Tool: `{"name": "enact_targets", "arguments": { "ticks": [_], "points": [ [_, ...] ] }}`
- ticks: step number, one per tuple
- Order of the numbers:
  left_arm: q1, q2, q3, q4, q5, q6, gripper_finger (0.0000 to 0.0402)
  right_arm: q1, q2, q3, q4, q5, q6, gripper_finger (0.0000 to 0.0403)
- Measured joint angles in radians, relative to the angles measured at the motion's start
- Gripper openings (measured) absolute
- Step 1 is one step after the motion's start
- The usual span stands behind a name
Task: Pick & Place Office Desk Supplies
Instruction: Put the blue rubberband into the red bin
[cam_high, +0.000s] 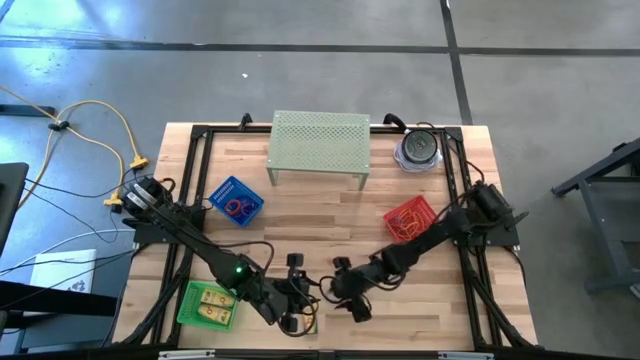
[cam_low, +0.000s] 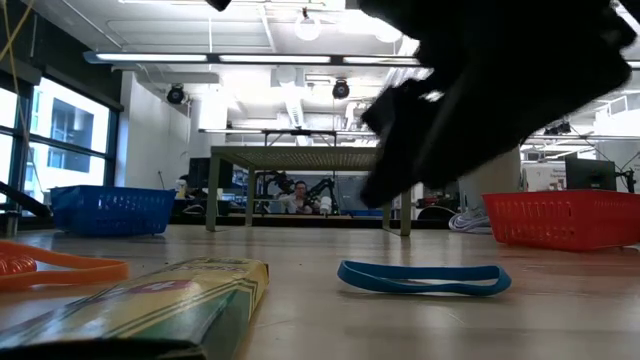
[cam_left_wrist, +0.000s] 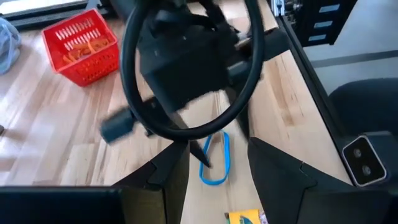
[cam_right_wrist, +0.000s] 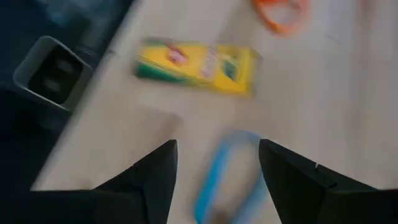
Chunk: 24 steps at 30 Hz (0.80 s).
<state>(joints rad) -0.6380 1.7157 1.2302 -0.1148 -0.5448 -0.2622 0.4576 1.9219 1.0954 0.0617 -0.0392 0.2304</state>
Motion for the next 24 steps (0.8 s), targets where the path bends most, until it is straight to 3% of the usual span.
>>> {"name": "enact_targets", "arguments": {
  "ticks": [4,9,17,22,24],
  "points": [
    [-0.001,0.000,-0.007,-0.003,0.001,-0.013,0.0157,-0.037,0.026,0.001,0.037,-0.109,-0.025,0.0215],
    [-0.001,0.000,-0.008,-0.004,0.003,-0.020,0.0157,-0.069,0.032,0.001,0.045,-0.162,-0.074,0.0215],
    [-0.001,0.000,-0.008,-0.008,0.007,-0.020,0.0157,-0.097,0.032,-0.004,0.052,-0.139,-0.132,0.0215],
    [-0.001,0.000,-0.008,-0.008,0.008,-0.020,0.0157,-0.098,0.032,-0.047,0.047,0.000,-0.142,0.0215],
    [-0.001,0.000,-0.008,-0.008,0.008,-0.020,0.0157,-0.098,0.032,-0.062,0.047,0.006,-0.146,0.0215]
  ]
}}
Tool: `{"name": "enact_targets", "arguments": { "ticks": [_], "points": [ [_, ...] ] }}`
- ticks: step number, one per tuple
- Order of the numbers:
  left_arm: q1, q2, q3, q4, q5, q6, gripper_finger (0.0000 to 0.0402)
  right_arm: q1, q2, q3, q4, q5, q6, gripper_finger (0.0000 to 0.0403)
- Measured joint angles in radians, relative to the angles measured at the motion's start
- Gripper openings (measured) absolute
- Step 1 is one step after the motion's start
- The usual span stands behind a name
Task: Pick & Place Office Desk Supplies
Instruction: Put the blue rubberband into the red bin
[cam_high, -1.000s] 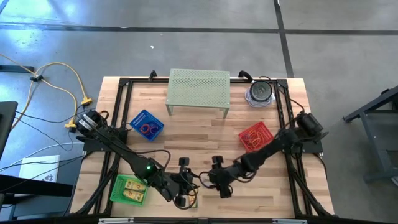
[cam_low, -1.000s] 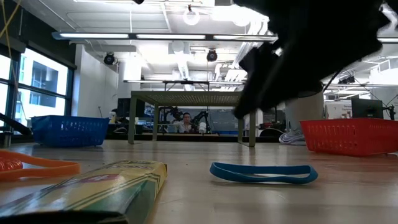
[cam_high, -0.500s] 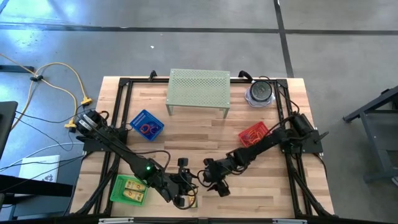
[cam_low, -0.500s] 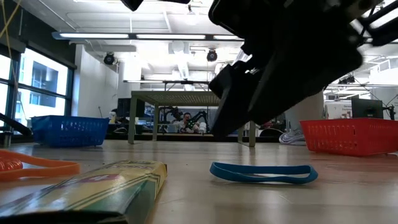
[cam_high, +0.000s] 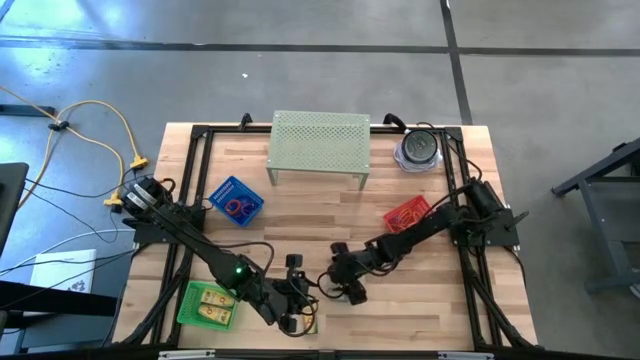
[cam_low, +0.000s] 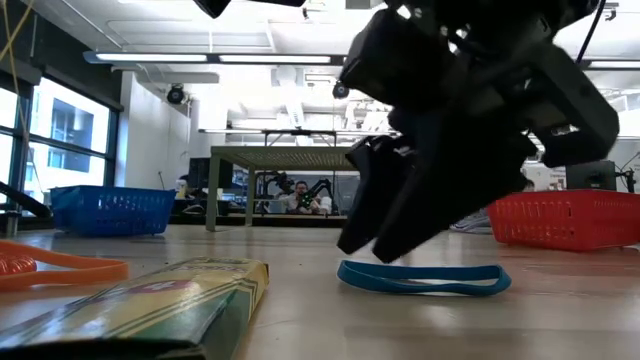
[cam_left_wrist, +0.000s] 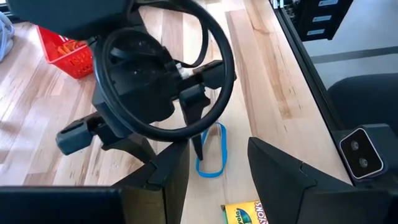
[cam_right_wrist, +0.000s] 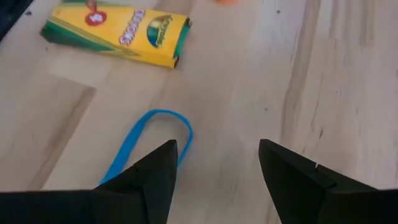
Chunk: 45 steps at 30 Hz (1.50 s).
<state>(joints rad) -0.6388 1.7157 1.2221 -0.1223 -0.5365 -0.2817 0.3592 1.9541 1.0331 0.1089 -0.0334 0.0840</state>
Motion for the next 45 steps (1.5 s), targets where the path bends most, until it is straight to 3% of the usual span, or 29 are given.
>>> {"name": "enact_targets", "arguments": {
  "ticks": [15,22,28,33,40,45],
  "points": [
    [0.001,0.000,0.000,0.003,-0.001,0.001,0.0157,0.027,0.000,-0.006,0.045,-0.015,-0.002,0.0215],
    [0.000,0.000,0.000,-0.009,0.004,-0.002,0.0157,0.024,0.076,-0.006,0.166,-0.045,-0.003,0.0215],
    [0.000,0.000,0.000,-0.010,0.009,-0.003,0.0157,0.018,0.078,-0.004,0.160,-0.067,0.000,0.0207],
    [0.000,0.000,0.000,-0.013,0.011,-0.004,0.0157,0.016,0.078,-0.004,0.127,-0.063,0.038,0.0150],
    [0.000,0.000,0.000,-0.012,0.011,-0.008,0.0157,0.016,0.078,-0.003,0.094,-0.061,0.033,0.0016],
    [0.000,0.000,0.000,-0.011,0.014,-0.008,0.0157,0.028,0.075,-0.004,0.081,-0.019,0.020,0.0003]
  ]
}}
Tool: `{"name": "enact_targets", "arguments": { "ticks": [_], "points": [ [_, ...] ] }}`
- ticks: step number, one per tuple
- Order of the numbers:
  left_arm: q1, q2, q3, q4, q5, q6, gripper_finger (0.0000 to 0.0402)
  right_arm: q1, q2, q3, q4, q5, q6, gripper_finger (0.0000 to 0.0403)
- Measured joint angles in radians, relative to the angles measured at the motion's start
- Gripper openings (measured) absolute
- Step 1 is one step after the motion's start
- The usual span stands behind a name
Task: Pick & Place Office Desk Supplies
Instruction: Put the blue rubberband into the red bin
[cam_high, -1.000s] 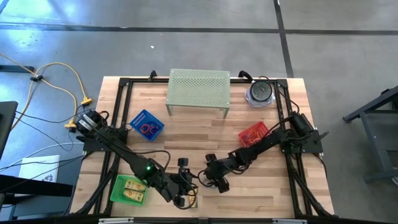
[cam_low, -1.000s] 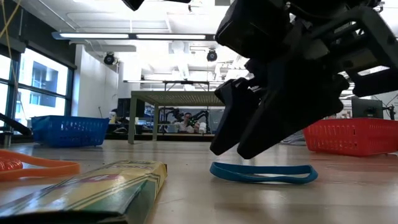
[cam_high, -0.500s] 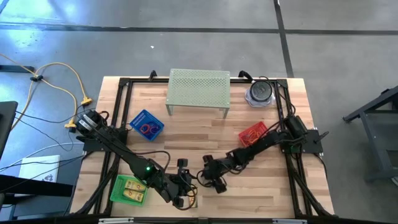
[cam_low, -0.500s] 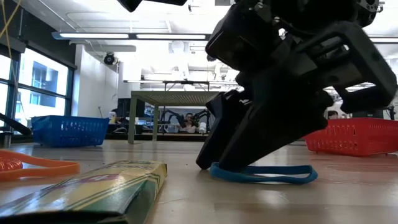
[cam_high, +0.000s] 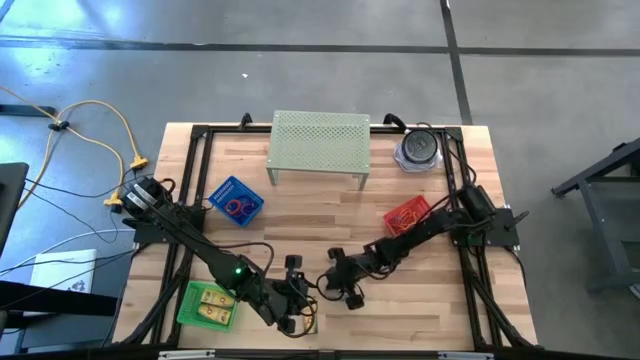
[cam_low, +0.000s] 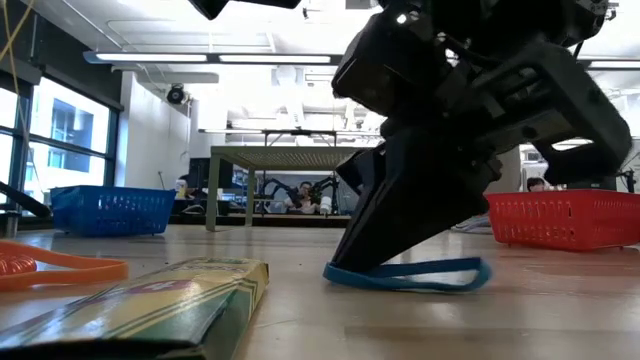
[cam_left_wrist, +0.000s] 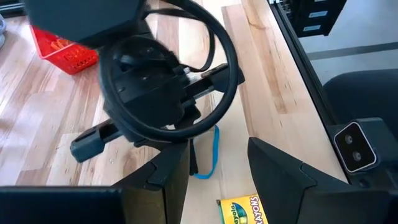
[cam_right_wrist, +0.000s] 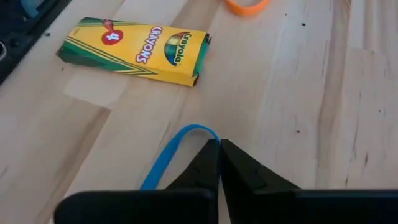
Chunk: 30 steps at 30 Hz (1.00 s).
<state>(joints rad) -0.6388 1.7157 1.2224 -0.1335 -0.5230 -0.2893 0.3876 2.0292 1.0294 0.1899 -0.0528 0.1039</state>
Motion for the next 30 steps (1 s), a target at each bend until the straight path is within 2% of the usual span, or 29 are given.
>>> {"name": "enact_targets", "arguments": {
  "ticks": [4,8,18,25,30],
  "points": [
    [0.001,0.000,0.000,0.004,-0.001,0.000,0.0157,0.033,-0.042,-0.002,-0.064,0.111,-0.025,0.0002],
    [0.002,-0.002,0.002,0.004,-0.006,0.001,0.0157,0.076,-0.108,-0.006,-0.193,0.278,-0.011,0.0002],
    [0.002,-0.002,0.002,-0.011,-0.003,-0.001,0.0157,0.232,-0.296,-0.004,-0.448,0.688,0.141,0.0002],
    [0.001,-0.002,0.002,-0.015,-0.002,-0.002,0.0157,0.292,-0.416,-0.001,-0.757,0.955,0.465,0.0002],
    [0.001,-0.002,0.002,-0.017,-0.002,-0.003,0.0157,0.324,-0.462,-0.001,-1.063,1.080,0.891,0.0002]
  ]
}}
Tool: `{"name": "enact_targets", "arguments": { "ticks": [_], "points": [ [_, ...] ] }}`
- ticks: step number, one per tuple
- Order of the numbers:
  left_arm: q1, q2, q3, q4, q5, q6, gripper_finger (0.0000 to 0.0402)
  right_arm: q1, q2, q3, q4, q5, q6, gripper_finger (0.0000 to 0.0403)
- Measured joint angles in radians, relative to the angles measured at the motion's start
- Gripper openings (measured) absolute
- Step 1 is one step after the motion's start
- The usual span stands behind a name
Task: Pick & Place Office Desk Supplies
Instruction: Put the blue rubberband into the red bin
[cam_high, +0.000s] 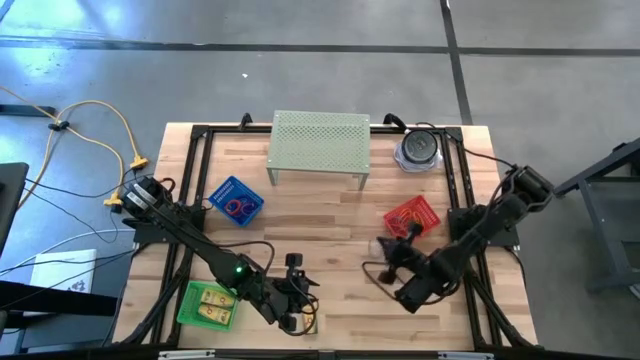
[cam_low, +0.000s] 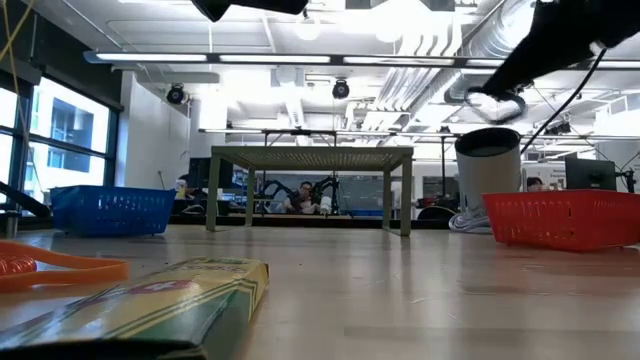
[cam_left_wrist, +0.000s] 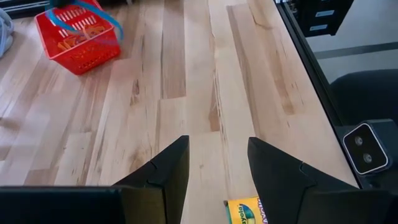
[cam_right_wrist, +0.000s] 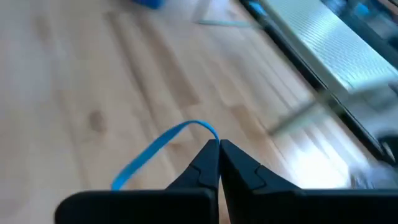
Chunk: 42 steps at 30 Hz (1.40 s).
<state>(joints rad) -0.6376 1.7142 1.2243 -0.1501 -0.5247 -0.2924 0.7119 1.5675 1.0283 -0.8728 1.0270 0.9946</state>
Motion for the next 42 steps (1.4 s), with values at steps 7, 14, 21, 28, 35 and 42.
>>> {"name": "enact_targets", "arguments": {
  "ticks": [7,14,21,28,35,42],
  "points": [
    [0.000,0.000,0.000,-0.003,0.001,0.000,0.0157,0.016,-0.007,-0.002,-0.427,0.002,0.613,0.0002],
    [0.000,0.000,0.000,-0.003,0.002,0.000,0.0157,0.015,-0.006,-0.007,-0.609,-0.119,0.867,0.0002],
    [0.000,0.000,0.000,-0.003,0.003,0.000,0.0157,-0.003,-0.006,-0.120,-0.691,-0.229,1.031,0.0002],
    [0.000,0.000,-0.001,-0.003,0.002,0.000,0.0157,-0.014,-0.007,-0.223,-0.597,-0.194,1.095,0.0002],
    [0.000,0.001,-0.001,-0.003,0.002,0.000,0.0157,-0.026,-0.009,-0.228,-0.579,-0.286,1.099,0.0002],
    [0.000,0.001,-0.001,-0.003,0.002,0.000,0.0157,-0.057,-0.007,-0.228,-0.560,-0.242,1.094,0.0003]
  ]
}}
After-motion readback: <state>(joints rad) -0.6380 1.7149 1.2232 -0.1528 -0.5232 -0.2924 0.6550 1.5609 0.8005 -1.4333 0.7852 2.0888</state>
